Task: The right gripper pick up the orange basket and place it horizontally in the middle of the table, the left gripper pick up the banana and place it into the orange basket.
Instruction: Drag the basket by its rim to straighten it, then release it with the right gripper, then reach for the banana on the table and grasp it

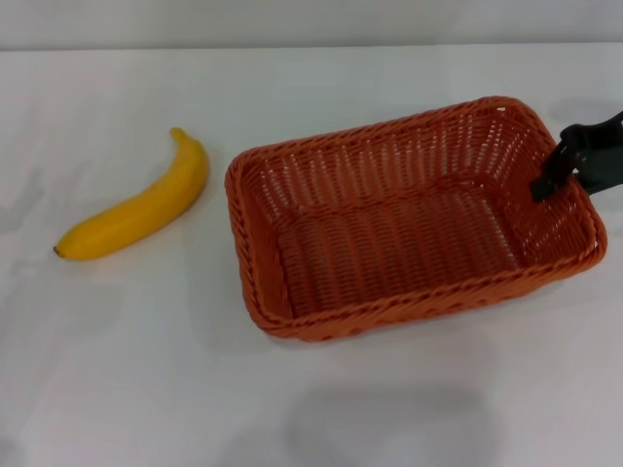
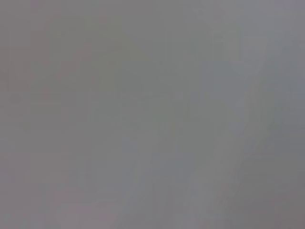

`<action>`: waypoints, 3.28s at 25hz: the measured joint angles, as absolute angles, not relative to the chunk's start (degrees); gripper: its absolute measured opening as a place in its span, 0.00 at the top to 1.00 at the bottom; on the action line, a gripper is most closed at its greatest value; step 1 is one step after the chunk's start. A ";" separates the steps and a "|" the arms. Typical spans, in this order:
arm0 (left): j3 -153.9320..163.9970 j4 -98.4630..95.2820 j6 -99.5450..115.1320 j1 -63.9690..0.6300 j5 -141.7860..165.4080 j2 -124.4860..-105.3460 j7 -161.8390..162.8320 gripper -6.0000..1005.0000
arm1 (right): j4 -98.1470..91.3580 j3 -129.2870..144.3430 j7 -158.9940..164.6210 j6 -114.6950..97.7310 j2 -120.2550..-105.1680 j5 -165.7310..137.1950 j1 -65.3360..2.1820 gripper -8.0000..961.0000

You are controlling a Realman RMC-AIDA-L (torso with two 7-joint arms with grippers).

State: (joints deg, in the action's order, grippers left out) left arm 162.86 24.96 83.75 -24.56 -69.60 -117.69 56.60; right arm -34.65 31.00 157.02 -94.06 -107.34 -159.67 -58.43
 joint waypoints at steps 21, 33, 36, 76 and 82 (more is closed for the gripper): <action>162.86 24.96 83.67 -25.18 -69.61 -117.76 56.70 0.12 | -44.75 32.17 159.32 -94.00 -111.22 -152.31 -49.37 0.75; 162.86 24.96 83.67 -25.17 -69.61 -117.70 56.90 0.12 | -49.93 38.39 161.50 -95.49 -111.70 -151.53 -49.48 0.69; 162.86 24.96 83.67 -25.14 -69.61 -117.68 56.95 0.12 | -49.55 38.49 161.26 -96.31 -111.64 -151.20 -49.48 0.67; 163.14 44.73 98.69 -51.53 -6.45 -102.74 112.70 0.13 | -69.88 33.27 114.26 -88.29 -114.52 -119.74 -26.67 0.13; 163.19 44.43 95.97 -60.01 11.62 -101.57 112.54 0.13 | -69.17 33.86 113.80 -86.93 -114.69 -116.15 -26.12 0.13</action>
State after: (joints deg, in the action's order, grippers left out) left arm 163.19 44.43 95.97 -60.01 11.62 -101.57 112.54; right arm -69.17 33.86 113.80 -86.93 -114.69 -116.15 -26.12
